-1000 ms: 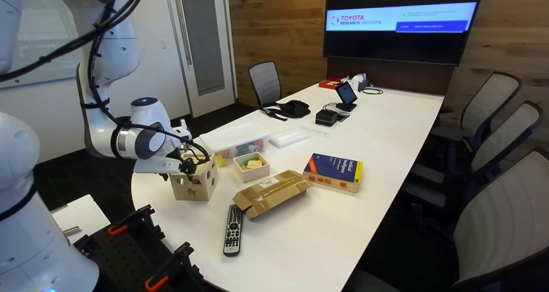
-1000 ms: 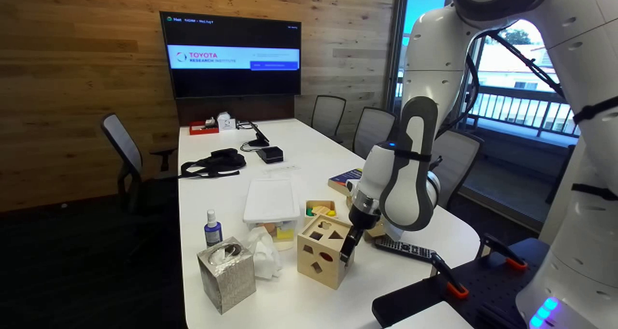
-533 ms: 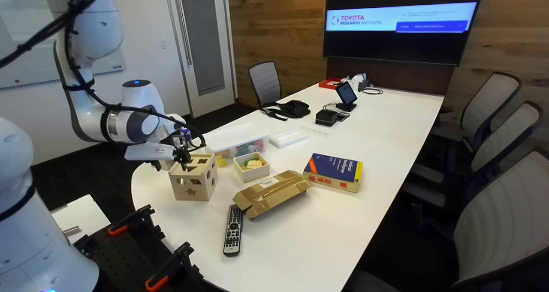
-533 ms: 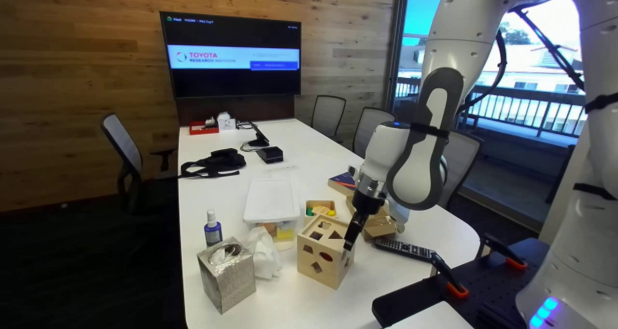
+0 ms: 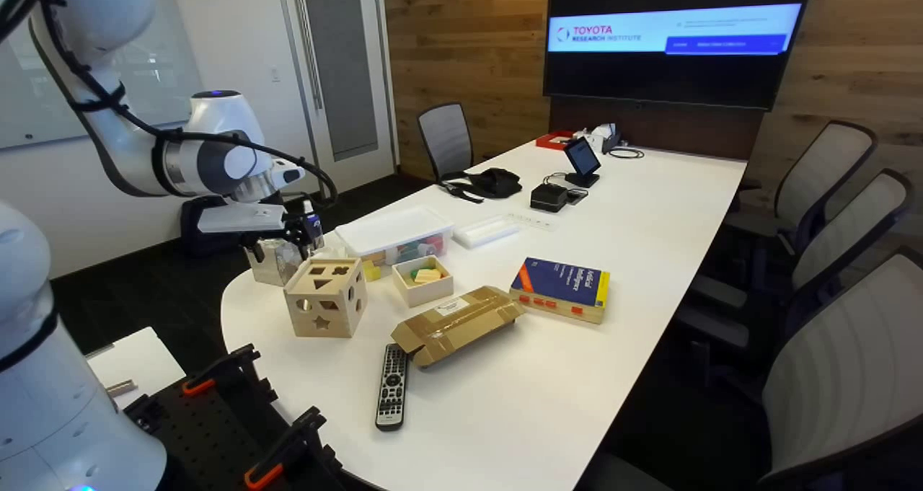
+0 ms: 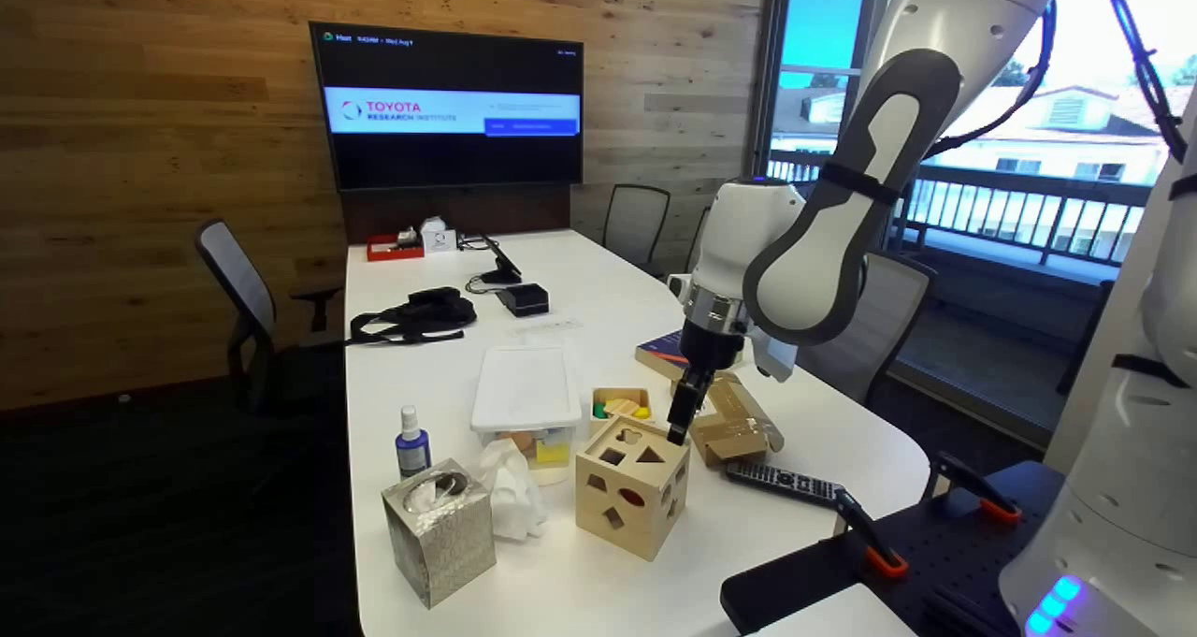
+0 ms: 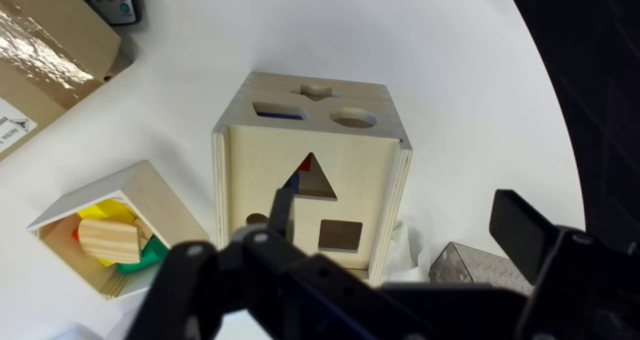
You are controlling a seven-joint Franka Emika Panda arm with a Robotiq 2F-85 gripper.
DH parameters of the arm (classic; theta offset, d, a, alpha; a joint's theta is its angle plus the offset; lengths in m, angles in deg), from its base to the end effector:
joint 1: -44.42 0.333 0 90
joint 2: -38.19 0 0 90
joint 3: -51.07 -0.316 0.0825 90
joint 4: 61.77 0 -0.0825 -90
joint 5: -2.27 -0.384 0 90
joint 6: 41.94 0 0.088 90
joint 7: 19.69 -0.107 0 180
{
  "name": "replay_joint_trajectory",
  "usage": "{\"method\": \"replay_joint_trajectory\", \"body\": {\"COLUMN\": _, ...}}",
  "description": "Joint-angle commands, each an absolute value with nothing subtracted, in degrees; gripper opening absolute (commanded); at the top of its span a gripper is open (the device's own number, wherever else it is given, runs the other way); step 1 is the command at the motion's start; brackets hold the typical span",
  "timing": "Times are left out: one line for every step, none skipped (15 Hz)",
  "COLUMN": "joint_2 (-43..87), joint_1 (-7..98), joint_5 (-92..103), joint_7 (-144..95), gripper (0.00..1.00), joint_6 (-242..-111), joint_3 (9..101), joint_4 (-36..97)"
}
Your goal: Completely close the cube-shaped object
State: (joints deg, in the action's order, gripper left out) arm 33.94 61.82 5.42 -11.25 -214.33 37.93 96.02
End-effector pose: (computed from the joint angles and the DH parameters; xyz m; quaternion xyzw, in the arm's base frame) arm 0.3489 0.2126 0.2136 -0.9299 -0.3564 -0.0892 0.0197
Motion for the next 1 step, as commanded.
{"method": "replay_joint_trajectory", "body": {"joint_2": 37.27, "joint_1": 61.25, "joint_5": 1.53, "joint_7": -7.65, "gripper": 1.0, "joint_6": -210.76, "joint_3": 36.33, "joint_4": 96.24}}
